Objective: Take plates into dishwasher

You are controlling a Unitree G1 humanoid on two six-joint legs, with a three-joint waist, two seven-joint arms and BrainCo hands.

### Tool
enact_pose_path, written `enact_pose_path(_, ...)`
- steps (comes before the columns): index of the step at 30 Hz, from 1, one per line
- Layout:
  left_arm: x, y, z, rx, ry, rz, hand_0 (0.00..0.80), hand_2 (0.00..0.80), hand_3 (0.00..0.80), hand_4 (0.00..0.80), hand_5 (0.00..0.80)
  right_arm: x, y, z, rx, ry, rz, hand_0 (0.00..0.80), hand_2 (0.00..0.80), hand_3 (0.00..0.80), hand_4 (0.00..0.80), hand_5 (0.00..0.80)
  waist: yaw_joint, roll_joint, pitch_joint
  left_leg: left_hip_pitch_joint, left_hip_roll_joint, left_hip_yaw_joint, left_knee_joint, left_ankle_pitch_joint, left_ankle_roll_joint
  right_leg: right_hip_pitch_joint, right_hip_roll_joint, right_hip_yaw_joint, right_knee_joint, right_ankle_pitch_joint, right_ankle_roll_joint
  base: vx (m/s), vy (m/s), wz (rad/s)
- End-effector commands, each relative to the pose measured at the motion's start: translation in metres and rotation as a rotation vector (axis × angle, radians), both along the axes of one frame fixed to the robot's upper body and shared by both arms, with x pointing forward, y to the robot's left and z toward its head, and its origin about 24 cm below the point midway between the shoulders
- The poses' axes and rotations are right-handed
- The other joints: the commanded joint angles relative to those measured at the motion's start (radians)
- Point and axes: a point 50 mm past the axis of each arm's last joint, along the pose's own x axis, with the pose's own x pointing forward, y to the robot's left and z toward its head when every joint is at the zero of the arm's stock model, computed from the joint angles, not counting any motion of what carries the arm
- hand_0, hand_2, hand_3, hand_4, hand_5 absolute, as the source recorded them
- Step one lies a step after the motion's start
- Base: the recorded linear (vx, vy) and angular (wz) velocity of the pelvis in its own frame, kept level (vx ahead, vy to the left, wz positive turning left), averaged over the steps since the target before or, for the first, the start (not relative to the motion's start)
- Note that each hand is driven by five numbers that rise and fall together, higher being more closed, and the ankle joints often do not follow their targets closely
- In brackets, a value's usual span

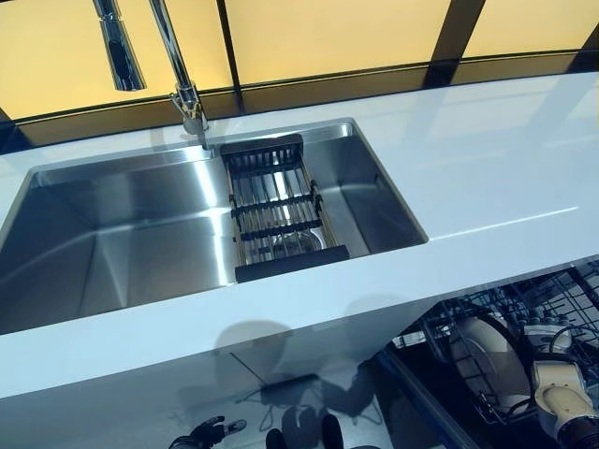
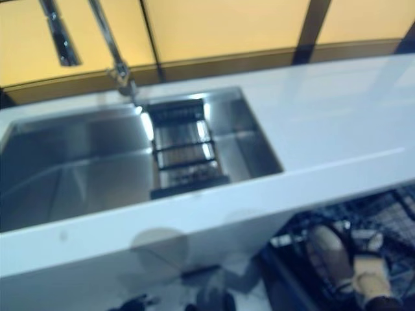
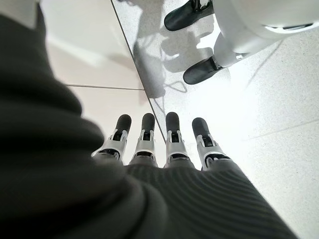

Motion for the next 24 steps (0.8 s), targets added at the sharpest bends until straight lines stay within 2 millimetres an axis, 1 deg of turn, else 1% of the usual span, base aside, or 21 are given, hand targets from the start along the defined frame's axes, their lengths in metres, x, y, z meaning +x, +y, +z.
enact_pose_path(1,0.006,0.009,0.003,0.042,0.0,-0.029,0.0,0.0,0.0,0.0,0.0,0.0,-0.021,0.026,-0.074,-0.062,-0.079,0.0,0.0,0.0,0.0,0.0,0.008,-0.021,-0.041,0.016,0.016,0.008,0.004,-0.078,0.025,-0.012,0.008,0.02,0.009,-0.016,0.087,0.0,0.0,0.0)
enact_pose_path(7,0.0,0.011,0.001,0.058,0.02,-0.01,0.0,0.0,0.0,0.0,0.0,-0.008,-0.034,0.043,-0.068,-0.117,-0.117,0.0,0.0,0.0,0.0,0.0,-0.007,-0.035,-0.047,0.026,0.021,0.021,0.004,-0.081,0.025,-0.007,0.014,0.029,0.011,-0.012,0.089,0.0,0.0,0.0)
enact_pose_path(17,-0.011,0.015,-0.003,0.09,0.066,0.024,0.0,0.0,0.0,0.0,0.0,-0.016,-0.051,0.102,-0.104,-0.23,-0.141,0.0,0.0,0.0,0.0,0.0,-0.048,-0.058,-0.061,0.039,0.024,0.048,0.004,-0.09,0.029,-0.008,0.024,0.055,0.018,-0.008,0.094,0.01,0.024,-0.04)
enact_pose_path(24,-0.016,0.011,-0.007,0.103,0.084,0.055,0.0,0.0,0.0,0.0,0.0,-0.03,-0.062,0.127,-0.109,-0.287,-0.188,0.0,0.0,0.0,0.0,0.0,-0.072,-0.069,-0.074,0.052,0.027,0.068,0.004,-0.103,0.032,-0.003,0.029,0.071,0.02,-0.009,0.098,0.016,0.067,-0.08)
